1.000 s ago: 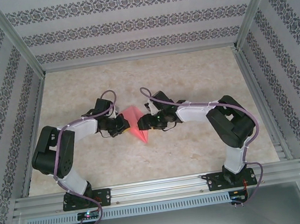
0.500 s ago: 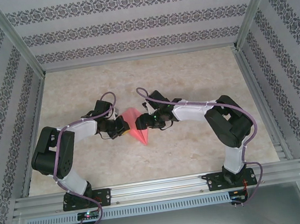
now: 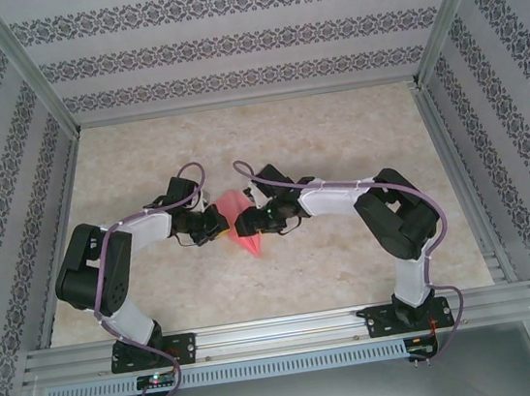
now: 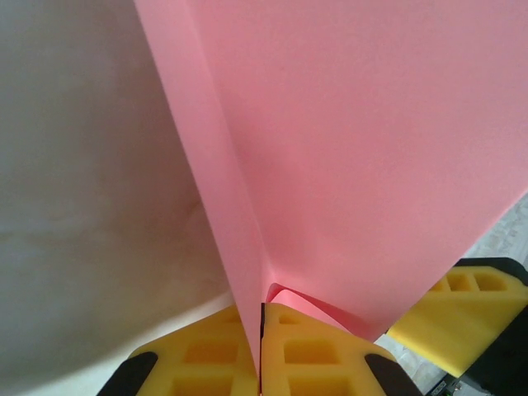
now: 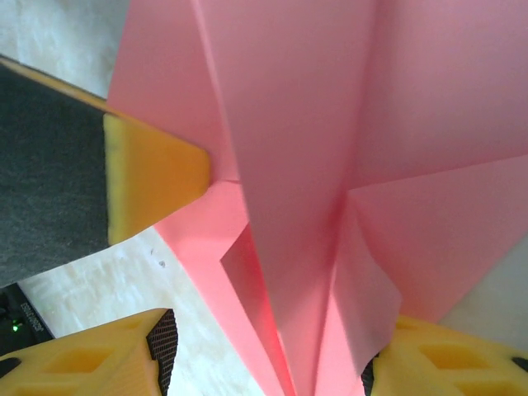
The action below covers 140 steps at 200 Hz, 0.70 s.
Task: Fold a paper plane with a square sheet of paper (pick it up from the middle)
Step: Move a paper plane to the center of the table.
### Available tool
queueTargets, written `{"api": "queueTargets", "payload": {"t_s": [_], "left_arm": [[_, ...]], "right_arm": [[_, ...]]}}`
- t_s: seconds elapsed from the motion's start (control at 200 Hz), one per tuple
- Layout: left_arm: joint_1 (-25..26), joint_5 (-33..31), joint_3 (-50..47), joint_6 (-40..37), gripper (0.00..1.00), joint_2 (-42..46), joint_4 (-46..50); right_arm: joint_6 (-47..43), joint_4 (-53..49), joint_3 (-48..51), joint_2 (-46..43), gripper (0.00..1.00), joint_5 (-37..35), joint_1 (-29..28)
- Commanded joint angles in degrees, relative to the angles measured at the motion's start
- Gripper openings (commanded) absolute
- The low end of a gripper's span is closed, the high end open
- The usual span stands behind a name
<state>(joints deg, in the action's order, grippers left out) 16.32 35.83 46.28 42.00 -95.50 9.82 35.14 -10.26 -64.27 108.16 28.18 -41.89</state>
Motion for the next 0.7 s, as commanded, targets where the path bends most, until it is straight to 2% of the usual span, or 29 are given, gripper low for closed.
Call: {"api": "queueTargets", "payload": {"t_s": [0.0,0.235,0.465,0.694], "left_arm": [[-0.8,0.7,0.2,-0.8,0.08,0.5,0.2],[-0.8,0.9,0.0,-0.7,0.09,0.6,0.4],[-0.8,1.1,0.0,-0.6,0.09,0.5,0.2],[-0.8,1.2,0.0,-0.5,0.12,0.7,0.2]], "right_arm": [[-1.6,-0.2,-0.8,-0.6,0.60,0.9,-0.7],[-3.8,-5.8,-4.9,2.1,0.57,-4.0,-2.2],[-5.4,-10.8,-8.0,3.8,0.48,-10.1,-3.6],[-5.5,-13.0,-9.9,5.2,0.46,-13.0,-4.4]]}}
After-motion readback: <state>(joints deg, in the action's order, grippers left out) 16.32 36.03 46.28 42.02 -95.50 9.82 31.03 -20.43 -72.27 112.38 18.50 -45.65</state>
